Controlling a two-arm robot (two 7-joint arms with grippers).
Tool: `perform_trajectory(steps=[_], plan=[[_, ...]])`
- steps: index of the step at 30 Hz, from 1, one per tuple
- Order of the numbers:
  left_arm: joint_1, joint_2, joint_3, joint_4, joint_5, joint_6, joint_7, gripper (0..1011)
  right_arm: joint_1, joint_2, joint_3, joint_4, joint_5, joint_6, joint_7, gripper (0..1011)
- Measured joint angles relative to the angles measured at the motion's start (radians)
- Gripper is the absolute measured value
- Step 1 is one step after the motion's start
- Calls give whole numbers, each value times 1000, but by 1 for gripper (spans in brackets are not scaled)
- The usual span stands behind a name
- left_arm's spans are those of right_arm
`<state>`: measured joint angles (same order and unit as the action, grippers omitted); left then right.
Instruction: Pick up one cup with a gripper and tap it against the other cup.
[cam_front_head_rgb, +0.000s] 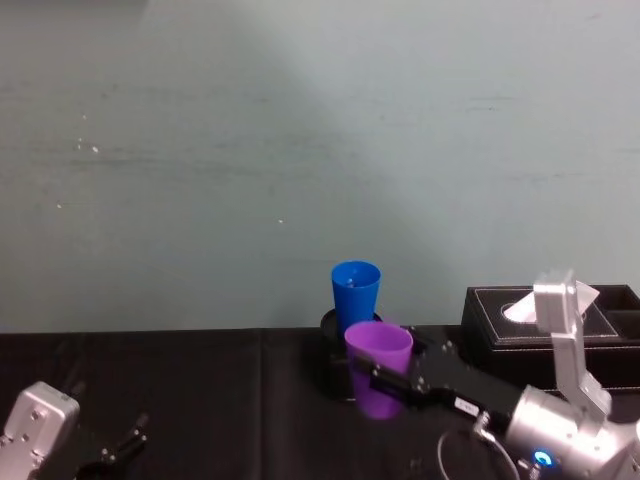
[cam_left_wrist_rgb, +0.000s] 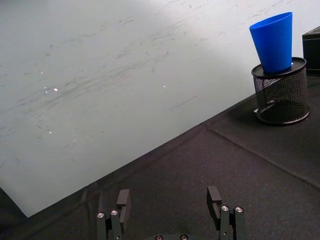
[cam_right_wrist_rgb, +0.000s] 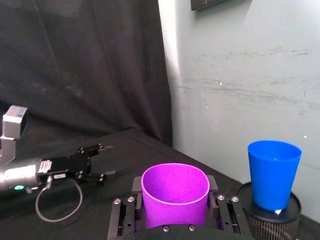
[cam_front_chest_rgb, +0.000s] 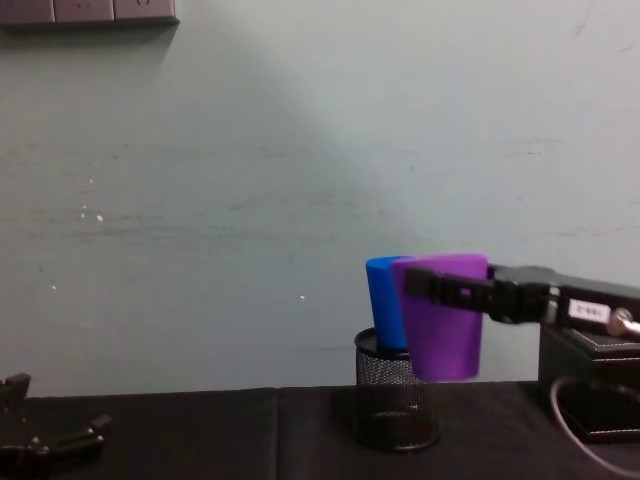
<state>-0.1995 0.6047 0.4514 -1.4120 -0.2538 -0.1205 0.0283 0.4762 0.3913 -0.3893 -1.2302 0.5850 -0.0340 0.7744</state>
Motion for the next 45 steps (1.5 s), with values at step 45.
perform_trajectory(steps=[45], plan=[[0,0,0,0,0,0,0,1000,-87,-12,-76,191,-61,-230,-9,732]])
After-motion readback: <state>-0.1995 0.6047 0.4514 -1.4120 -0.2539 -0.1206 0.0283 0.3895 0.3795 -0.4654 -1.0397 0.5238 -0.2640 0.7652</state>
